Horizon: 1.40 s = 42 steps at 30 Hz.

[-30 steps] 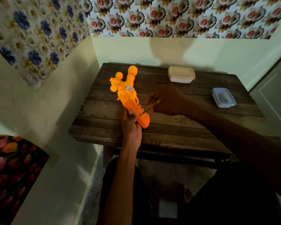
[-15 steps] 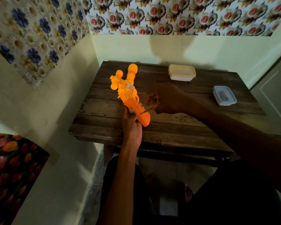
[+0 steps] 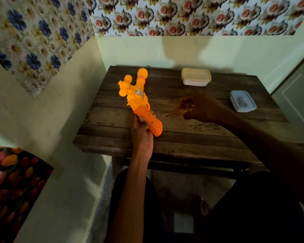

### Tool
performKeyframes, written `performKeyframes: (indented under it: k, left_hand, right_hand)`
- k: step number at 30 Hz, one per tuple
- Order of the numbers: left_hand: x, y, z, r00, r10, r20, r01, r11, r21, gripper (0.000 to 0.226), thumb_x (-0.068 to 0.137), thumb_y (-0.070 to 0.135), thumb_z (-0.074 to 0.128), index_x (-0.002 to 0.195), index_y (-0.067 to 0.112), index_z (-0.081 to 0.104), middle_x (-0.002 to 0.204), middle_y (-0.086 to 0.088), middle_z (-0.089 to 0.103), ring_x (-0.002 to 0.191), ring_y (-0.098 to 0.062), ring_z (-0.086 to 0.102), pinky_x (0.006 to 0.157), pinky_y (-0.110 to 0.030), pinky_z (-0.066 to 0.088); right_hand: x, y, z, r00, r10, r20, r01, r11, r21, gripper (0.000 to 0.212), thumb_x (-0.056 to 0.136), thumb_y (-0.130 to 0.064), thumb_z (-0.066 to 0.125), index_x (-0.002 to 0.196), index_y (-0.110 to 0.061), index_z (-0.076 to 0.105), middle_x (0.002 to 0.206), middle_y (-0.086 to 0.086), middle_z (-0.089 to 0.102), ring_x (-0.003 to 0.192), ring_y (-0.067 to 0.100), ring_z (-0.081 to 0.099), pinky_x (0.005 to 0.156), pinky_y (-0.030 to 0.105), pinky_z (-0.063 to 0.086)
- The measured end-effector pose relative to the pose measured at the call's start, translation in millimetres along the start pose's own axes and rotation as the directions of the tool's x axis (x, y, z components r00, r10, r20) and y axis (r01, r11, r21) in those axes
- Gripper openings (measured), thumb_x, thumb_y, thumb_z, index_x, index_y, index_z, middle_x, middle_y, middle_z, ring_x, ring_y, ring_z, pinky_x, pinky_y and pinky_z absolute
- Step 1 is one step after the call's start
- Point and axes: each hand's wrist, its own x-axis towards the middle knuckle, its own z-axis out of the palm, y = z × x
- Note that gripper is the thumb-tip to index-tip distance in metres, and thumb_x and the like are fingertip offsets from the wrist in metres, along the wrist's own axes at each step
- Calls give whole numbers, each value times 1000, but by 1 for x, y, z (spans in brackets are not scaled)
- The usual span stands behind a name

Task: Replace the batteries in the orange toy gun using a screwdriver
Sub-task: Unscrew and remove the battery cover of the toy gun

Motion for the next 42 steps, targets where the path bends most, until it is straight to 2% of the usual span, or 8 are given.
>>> performKeyframes:
  k: [3,7,17,21,24,26,33,42]
  left_hand:
    - [1,-1,-1,1000,14,4,-14,1000,-8,43,102,8,34,146,8,34,134,-17,52,106,-19,60,96,-32,48]
    - [3,-3,-1,999,31,8,-30,998,-49,45,102,1,31,147,6,32,142,-20,46,101,-16,61,81,-23,55]
    - [2,-8,4,997,73,8,-73,997,0,44,101,-1,32,144,7,35,115,-4,62,99,-13,62,98,-31,47]
    - [0,-11,8,997,77,26,-77,997,10,44,101,0,31,145,8,33,112,-3,62,97,-10,64,93,-27,49]
    - [0,-13,9,996,73,43,-74,997,28,46,101,0,32,146,10,31,115,-4,60,102,-12,62,101,-33,45]
    - [0,-14,8,996,70,46,-72,997,33,47,100,-3,32,145,11,32,114,-3,62,103,-12,62,101,-34,45]
    - [2,-15,4,996,64,69,-66,998,19,48,97,-7,32,138,17,40,111,0,67,110,-17,59,103,-37,43]
    - [1,-14,2,995,57,79,-59,998,15,52,96,-4,35,144,14,34,117,-5,61,117,-25,54,106,-42,40]
  right_hand:
    - [0,20,7,999,46,-16,-45,996,79,26,74,-5,77,98,-12,73,92,1,71,83,11,63,74,26,51]
    - [1,49,21,986,145,-82,-131,979,157,19,76,-10,76,95,-14,73,87,-1,68,80,11,62,66,23,48]
    - [-21,103,30,979,149,-136,-163,981,-101,13,81,-11,70,88,-22,69,88,-7,60,80,9,56,70,22,41]
    - [-45,115,26,973,199,-119,-220,954,-206,32,89,-20,61,64,-33,46,78,-11,52,76,17,59,66,27,44]
    - [-66,119,19,976,190,-105,-210,949,-235,4,87,-17,62,83,-17,61,94,6,65,86,26,63,78,40,52]
    - [-76,124,15,980,149,-129,-183,932,-314,14,86,-17,60,99,-11,64,100,10,67,89,29,64,80,43,51]
    - [-91,131,5,977,168,-130,-205,912,-357,31,86,-16,55,116,-25,61,111,6,66,97,29,64,82,43,51]
    - [-81,136,12,964,230,-135,-265,886,-380,25,91,-19,56,114,-28,61,114,5,63,97,27,63,79,40,52]
